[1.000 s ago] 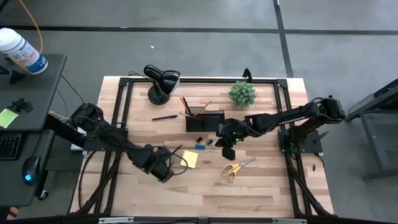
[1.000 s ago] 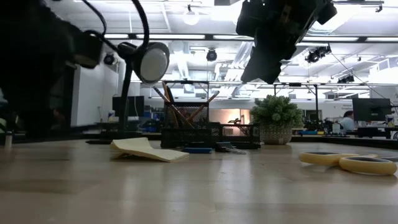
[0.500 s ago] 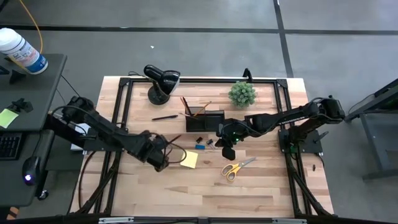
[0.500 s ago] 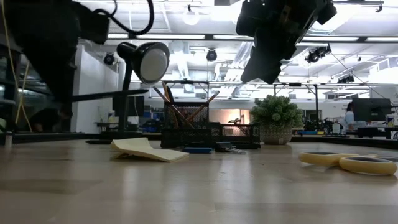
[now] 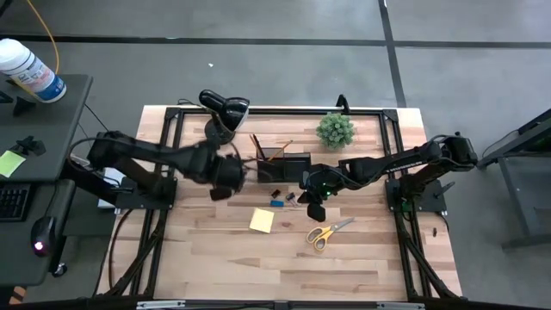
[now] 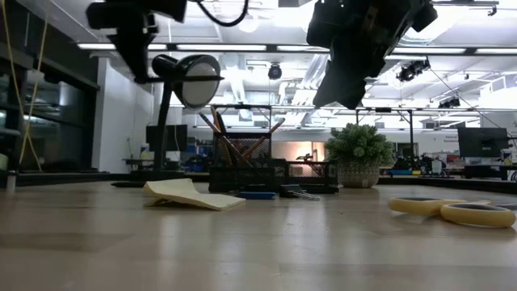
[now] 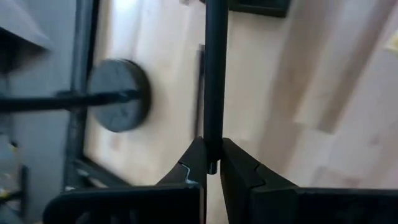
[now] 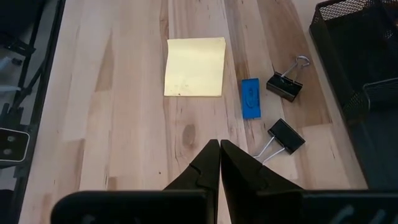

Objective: Pick and place office supplies into organizer
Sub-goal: Put the bottom black pen into the black desk organizer

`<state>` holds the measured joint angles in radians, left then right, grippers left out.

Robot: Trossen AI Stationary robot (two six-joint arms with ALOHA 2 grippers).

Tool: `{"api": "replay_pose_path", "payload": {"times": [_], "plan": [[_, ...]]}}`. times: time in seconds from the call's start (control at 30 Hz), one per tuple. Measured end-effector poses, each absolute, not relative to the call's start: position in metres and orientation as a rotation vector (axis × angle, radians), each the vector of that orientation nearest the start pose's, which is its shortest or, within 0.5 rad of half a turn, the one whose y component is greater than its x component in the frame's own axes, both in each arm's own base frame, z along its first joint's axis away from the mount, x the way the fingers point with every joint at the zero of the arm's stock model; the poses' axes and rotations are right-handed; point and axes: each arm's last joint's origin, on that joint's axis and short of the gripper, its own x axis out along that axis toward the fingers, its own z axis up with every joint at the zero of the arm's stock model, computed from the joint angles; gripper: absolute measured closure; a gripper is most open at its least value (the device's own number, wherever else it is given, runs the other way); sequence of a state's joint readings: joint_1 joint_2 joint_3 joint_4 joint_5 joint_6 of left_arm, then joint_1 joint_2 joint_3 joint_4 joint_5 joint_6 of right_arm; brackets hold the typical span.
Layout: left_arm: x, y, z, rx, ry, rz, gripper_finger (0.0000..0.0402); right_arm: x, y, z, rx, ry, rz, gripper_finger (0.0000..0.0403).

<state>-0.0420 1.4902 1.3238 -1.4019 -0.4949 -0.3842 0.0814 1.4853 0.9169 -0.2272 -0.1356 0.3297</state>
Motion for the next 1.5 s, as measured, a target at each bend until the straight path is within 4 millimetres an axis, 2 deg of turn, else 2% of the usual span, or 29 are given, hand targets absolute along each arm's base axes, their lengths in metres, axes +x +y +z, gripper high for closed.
{"api": "replay_pose_path", "payload": {"times": [0.13,0.33,0.5,0.77,0.97,1.23,1.5], "plan": [[0.250,0.025,0.310,0.190,1.460,0.591,0.0396,0.302,0.030,0.216,0.333,0.822,0.072,0.0392],[0.256,0.048,0.315,0.276,1.610,0.465,0.0396,0.303,0.034,0.217,0.324,0.814,0.083,0.0392],[0.276,0.054,0.307,0.379,1.704,0.393,0.0396,0.303,0.035,0.217,0.317,0.809,0.076,0.0392],[0.310,0.062,0.296,0.468,1.729,0.462,0.0397,0.303,0.035,0.217,0.333,0.810,0.070,0.0392],[0.329,0.064,0.277,0.499,1.786,0.429,0.0397,0.303,0.035,0.217,0.342,0.810,0.066,0.0392],[0.332,0.070,0.271,0.530,1.809,0.467,0.0397,0.303,0.036,0.217,0.342,0.810,0.067,0.0392],[0.327,0.092,0.271,0.492,1.830,0.523,0.0397,0.303,0.036,0.217,0.342,0.810,0.067,0.0392]]}}
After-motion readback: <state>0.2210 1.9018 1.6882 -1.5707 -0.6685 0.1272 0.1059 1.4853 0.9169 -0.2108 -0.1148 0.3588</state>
